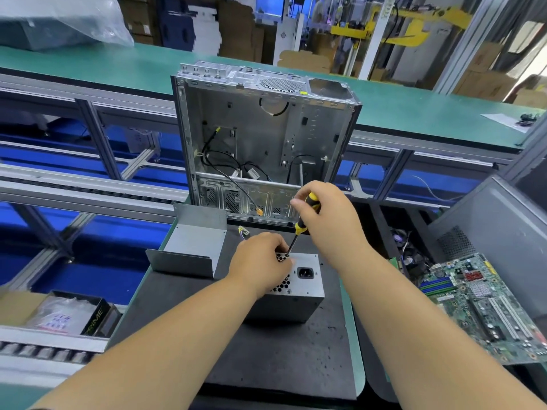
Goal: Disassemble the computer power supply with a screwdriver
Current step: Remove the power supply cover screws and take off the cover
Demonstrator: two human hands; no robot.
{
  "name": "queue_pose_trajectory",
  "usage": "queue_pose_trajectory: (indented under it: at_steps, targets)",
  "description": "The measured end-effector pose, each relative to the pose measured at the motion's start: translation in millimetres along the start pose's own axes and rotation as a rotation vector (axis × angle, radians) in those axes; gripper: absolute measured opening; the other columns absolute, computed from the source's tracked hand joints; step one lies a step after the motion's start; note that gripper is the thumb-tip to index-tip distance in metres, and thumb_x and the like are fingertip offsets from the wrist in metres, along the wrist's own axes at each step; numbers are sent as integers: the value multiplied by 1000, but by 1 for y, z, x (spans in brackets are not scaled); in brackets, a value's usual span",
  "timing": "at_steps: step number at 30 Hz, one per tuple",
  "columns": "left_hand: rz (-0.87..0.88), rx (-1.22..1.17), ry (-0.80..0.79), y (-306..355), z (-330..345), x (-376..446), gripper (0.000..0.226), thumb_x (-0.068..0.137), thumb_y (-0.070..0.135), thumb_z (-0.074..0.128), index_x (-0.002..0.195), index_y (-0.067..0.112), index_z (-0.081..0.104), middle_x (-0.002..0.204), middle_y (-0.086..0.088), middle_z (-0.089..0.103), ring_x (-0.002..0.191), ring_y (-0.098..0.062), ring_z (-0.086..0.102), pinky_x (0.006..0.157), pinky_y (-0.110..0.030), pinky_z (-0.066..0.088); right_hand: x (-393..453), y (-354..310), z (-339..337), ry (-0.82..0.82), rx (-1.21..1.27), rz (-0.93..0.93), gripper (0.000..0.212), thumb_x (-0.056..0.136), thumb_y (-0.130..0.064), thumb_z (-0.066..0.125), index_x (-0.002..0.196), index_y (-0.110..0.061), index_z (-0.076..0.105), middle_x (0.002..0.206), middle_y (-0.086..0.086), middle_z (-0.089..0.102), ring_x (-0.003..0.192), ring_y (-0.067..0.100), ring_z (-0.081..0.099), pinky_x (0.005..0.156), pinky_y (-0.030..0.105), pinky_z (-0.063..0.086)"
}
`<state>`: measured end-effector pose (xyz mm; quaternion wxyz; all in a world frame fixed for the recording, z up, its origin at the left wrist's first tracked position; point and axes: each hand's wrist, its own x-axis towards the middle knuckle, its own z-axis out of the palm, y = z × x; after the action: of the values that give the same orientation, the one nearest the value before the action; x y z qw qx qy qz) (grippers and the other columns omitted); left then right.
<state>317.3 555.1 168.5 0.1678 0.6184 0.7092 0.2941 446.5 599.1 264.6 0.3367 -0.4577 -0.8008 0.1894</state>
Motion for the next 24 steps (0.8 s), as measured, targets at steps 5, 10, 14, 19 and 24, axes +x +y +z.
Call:
queue_pose_trajectory:
  at_steps: [5,10,14,19,24]
  targets:
    - [-14,5,-10,-2,1,2,10,82,44,66,87,37,61,96,16,60,92,-10,57,79,-27,43,-6,7,7,166,340,126,27,79,-31,82,92,-31,58,81,-15,64,70,1,65,58,15,52]
    - [-21,2,-18,-3,2,4,12,81,45,67,87,35,62,94,16,59,89,-8,57,77,-26,43,-4,14,10,171,461,159,18,79,-26,82,85,-27,65,76,-5,70,70,11,70,59,23,57]
    - [-12,16,-19,-2,2,4,12,81,44,66,84,36,59,91,15,57,86,-8,55,76,-26,41,-3,15,15,96,580,150,19,85,-17,76,103,-25,74,87,-12,73,82,4,69,64,13,53]
    - [2,15,-16,-2,1,3,12,81,42,67,83,39,55,87,18,52,85,-5,50,78,-25,40,-5,19,21,16,659,156,23,97,-19,61,115,-33,66,94,-7,72,95,8,67,76,27,56]
    - [15,27,-23,-1,-1,1,14,83,36,65,83,39,52,84,18,48,89,-11,53,85,-30,42,-5,10,38,-7,1150,239,18,95,-28,46,109,-17,46,74,-6,54,70,11,46,75,27,38]
